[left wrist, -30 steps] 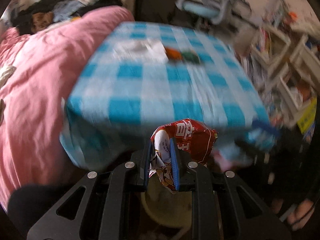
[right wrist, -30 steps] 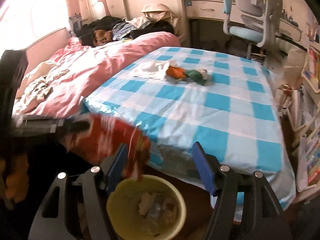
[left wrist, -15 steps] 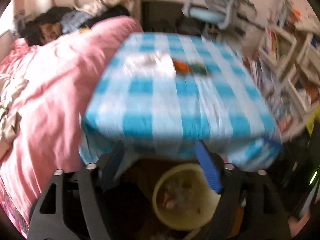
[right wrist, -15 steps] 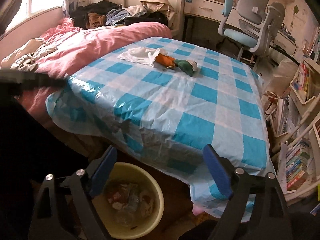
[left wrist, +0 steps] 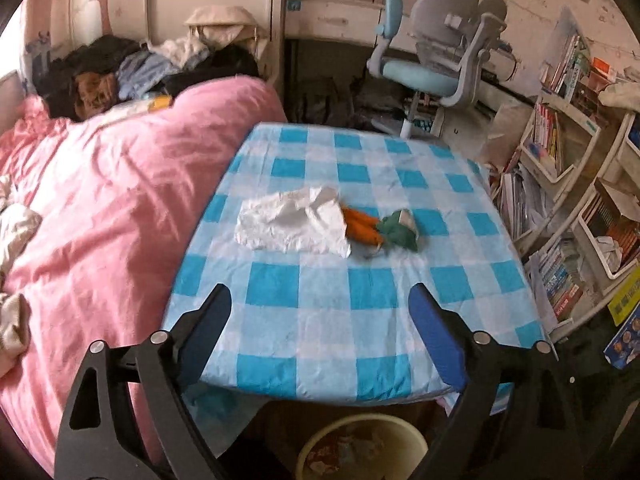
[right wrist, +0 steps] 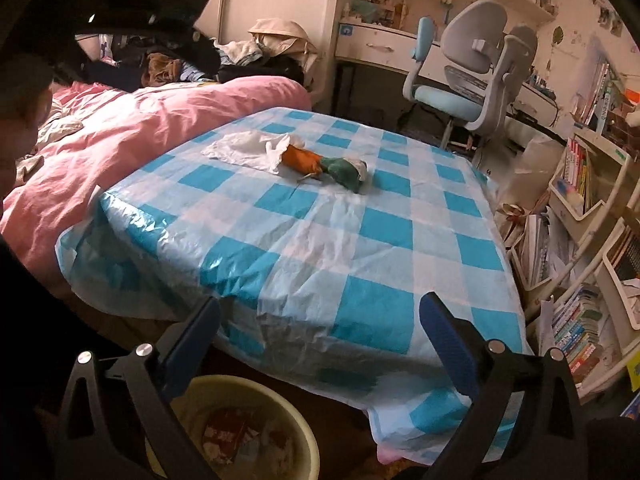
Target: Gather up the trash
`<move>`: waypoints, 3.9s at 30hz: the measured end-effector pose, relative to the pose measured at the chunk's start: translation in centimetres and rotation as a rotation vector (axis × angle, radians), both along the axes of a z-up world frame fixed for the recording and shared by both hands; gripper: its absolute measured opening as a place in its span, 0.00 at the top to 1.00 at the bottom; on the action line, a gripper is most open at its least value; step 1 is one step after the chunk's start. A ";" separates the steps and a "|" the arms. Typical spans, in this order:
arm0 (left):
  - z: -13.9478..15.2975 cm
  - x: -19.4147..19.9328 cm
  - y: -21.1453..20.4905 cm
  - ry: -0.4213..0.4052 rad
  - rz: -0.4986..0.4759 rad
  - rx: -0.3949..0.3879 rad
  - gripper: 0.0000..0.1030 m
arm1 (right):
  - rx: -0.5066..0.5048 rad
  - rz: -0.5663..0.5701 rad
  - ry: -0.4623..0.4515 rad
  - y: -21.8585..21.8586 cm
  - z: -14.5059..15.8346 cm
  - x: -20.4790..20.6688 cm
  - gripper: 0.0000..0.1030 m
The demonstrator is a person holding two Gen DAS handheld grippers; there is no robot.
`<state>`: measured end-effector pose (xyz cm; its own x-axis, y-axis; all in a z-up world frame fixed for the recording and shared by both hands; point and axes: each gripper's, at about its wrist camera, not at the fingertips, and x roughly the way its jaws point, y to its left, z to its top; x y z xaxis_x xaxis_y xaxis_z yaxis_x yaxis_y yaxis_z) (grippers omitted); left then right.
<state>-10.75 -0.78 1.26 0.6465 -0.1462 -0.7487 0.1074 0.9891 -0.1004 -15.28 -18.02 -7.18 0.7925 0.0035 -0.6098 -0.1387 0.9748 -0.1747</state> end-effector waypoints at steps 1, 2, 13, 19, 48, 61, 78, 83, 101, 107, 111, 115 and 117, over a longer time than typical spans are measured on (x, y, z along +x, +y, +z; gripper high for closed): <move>-0.7 0.3 0.3 0.028 0.002 -0.010 0.16 | 0.001 -0.001 0.007 0.1 -0.2 0.1 0.08; -1.0 0.4 0.4 0.044 -0.002 -0.018 0.16 | 0.006 -0.003 0.022 0.1 -0.5 0.4 0.08; -2.3 0.4 -0.4 0.051 -0.021 0.014 0.13 | 0.021 0.022 0.088 1.3 -2.1 1.6 0.08; -2.4 0.5 -0.1 0.055 -0.009 0.012 0.13 | 0.027 0.027 0.093 1.4 -2.2 1.6 0.08; -2.5 -0.1 -1.3 0.051 -0.069 0.032 0.12 | 0.024 0.038 0.102 1.8 -2.4 1.7 0.08; -2.5 -0.3 -1.9 0.048 -0.104 0.039 0.11 | 0.023 0.039 0.102 1.9 -2.4 1.6 0.08; -2.2 -0.1 -0.9 0.034 -0.043 0.012 0.10 | 0.022 0.041 0.105 2.0 -2.5 1.7 0.08; -2.0 0.2 0.1 0.024 -0.003 -0.001 0.10 | 0.022 0.043 0.106 2.1 -2.5 1.6 0.08; -1.8 0.4 1.3 0.017 0.058 -0.012 0.10 | 0.021 0.048 0.112 2.3 -2.8 1.6 0.08; -1.8 0.4 1.4 0.017 0.058 -0.012 0.10 | 0.020 0.048 0.112 2.4 -2.8 1.6 0.08; -1.8 0.5 1.4 0.016 0.060 -0.013 0.10 | 0.020 0.049 0.113 2.3 -2.8 1.7 0.08; -1.9 0.5 1.7 0.013 0.070 -0.015 0.10 | 0.019 0.051 0.113 2.4 -3.0 1.5 0.08; -1.9 0.5 1.8 0.013 0.075 -0.015 0.10 | 0.019 0.051 0.114 2.4 -2.9 1.6 0.08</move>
